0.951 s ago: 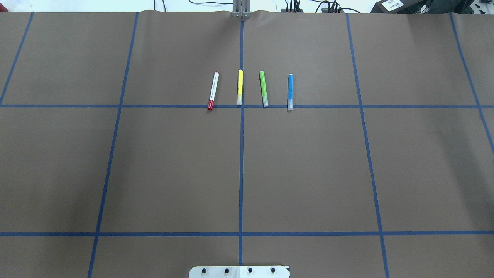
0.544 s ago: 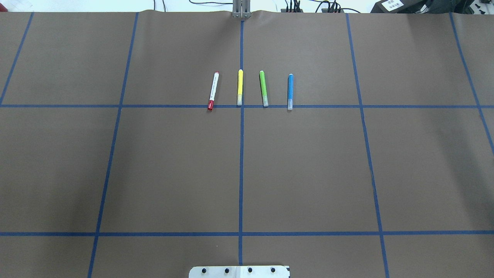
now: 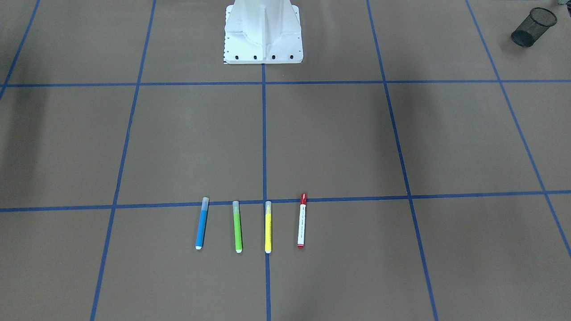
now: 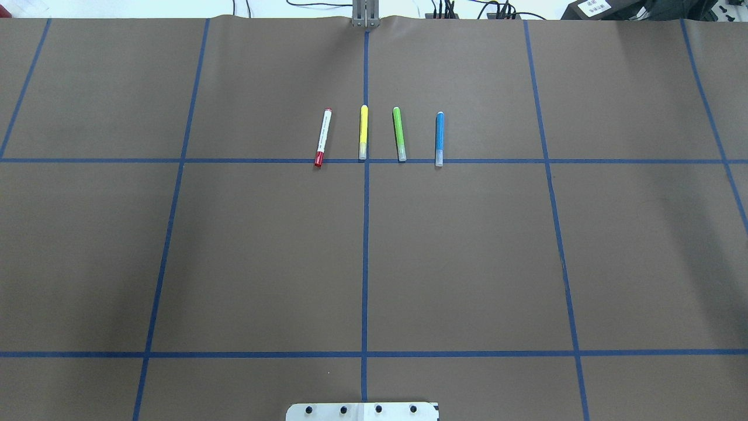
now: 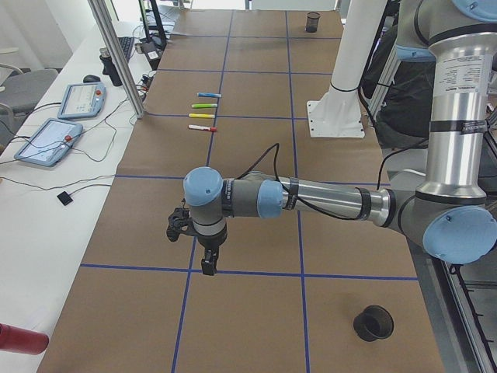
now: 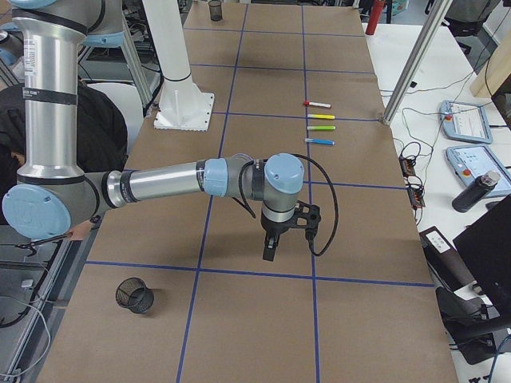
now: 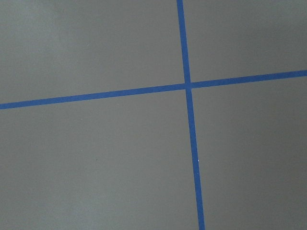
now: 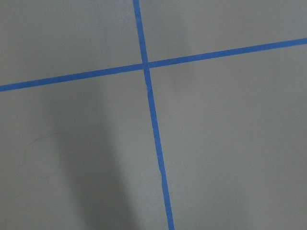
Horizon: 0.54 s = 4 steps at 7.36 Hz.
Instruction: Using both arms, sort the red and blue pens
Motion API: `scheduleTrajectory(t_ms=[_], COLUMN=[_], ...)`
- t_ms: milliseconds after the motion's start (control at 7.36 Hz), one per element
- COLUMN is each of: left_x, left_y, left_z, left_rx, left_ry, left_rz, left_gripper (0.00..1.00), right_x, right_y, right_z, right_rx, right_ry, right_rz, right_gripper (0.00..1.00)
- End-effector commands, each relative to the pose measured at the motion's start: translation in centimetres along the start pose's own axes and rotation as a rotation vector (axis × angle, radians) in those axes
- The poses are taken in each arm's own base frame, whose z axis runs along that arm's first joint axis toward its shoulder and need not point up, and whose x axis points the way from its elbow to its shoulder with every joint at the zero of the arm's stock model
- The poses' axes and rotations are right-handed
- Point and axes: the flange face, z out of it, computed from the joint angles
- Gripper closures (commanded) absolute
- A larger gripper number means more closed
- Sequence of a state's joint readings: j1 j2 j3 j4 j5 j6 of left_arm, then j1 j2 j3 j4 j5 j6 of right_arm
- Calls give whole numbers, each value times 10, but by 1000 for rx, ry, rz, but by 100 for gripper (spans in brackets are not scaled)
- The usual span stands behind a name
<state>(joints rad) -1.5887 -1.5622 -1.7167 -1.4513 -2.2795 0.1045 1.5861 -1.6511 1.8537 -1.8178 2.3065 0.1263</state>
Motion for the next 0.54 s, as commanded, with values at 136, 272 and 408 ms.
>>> scheduleTrajectory(t_ms=[136, 272, 408], left_x=[6, 5, 6], left_y=[-5, -4, -4], left_z=[-6, -5, -7], left_rx=[13, 11, 14], left_ry=[0, -1, -3], left_rz=[12, 11, 13], left_gripper=[1, 1, 1], right_x=[-2, -2, -2], right_y=[-2, -2, -2], right_z=[-2, -2, -2], right_rx=[5, 4, 2], right_ry=[-3, -6, -7], right_rz=[1, 2, 3], right_gripper=[0, 0, 0])
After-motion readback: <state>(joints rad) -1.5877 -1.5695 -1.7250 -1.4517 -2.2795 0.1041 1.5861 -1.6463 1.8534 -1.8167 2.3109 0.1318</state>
